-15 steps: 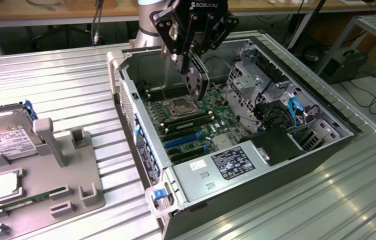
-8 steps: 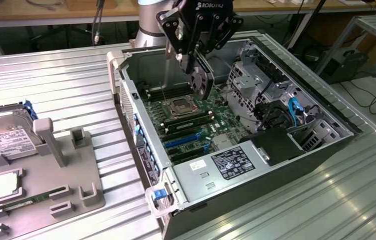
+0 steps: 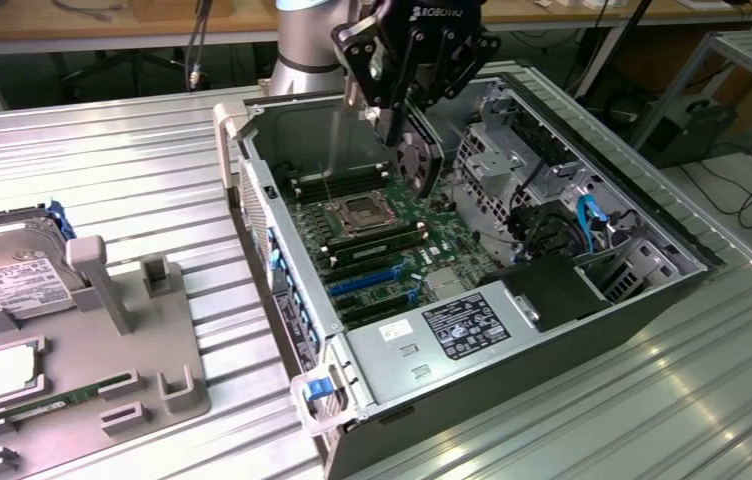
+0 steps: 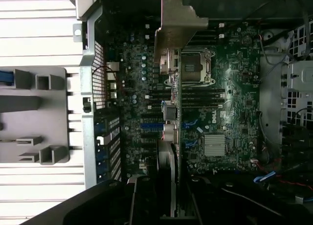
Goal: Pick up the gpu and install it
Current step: 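Pick up the gpu and move the gpu toward the slot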
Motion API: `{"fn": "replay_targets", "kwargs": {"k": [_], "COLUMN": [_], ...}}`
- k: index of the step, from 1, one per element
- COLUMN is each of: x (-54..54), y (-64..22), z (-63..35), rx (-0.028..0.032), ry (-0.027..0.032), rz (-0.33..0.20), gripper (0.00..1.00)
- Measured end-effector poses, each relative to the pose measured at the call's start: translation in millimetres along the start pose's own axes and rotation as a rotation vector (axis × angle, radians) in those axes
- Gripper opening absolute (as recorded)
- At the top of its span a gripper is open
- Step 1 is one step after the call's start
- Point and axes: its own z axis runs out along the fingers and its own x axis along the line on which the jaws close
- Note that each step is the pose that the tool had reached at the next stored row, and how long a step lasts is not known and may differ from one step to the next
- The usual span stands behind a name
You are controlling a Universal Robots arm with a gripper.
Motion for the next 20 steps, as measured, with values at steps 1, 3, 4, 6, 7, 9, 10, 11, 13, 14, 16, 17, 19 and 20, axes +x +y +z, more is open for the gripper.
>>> {"fn": "replay_targets", "kwargs": {"k": [1, 3, 4, 6, 7, 9, 10, 11, 13, 14, 16, 17, 19, 20], "x": [-1.5, -4.5, -6.2, -9.9, -11.3, -14.1, -15.5, -16.3, -18.5, -21.3, -26.6, -29.5, -37.0, -40.8], "y": [0.0, 0.1, 0.1, 0.2, 0.2, 0.3, 0.3, 0.3, 0.4, 0.5, 0.6, 0.7, 1.0, 1.1], "z": [0.2, 0.6, 0.7, 1.1, 1.4, 1.7, 1.9, 2.2, 2.5, 2.8, 3.6, 3.9, 4.6, 5.0], "rx": [0.0000, 0.0001, 0.0001, 0.0000, 0.0000, 0.0002, 0.0001, 0.0000, 0.0004, 0.0004, 0.0012, 0.0016, 0.0025, 0.0027], "ry": [0.0000, 0.0000, 0.0000, 0.0000, -0.0001, -0.0001, -0.0002, -0.0003, -0.0003, -0.0002, -0.0009, -0.0012, -0.0017, -0.0019], "rz": [0.000, 0.000, 0.000, 0.000, 0.000, 0.000, 0.000, 0.000, 0.000, 0.000, 0.000, 0.000, 0.000, 0.000], "gripper": [0.27, 0.27, 0.27, 0.27, 0.27, 0.27, 0.27, 0.27, 0.27, 0.27, 0.27, 0.27, 0.27, 0.27]}}
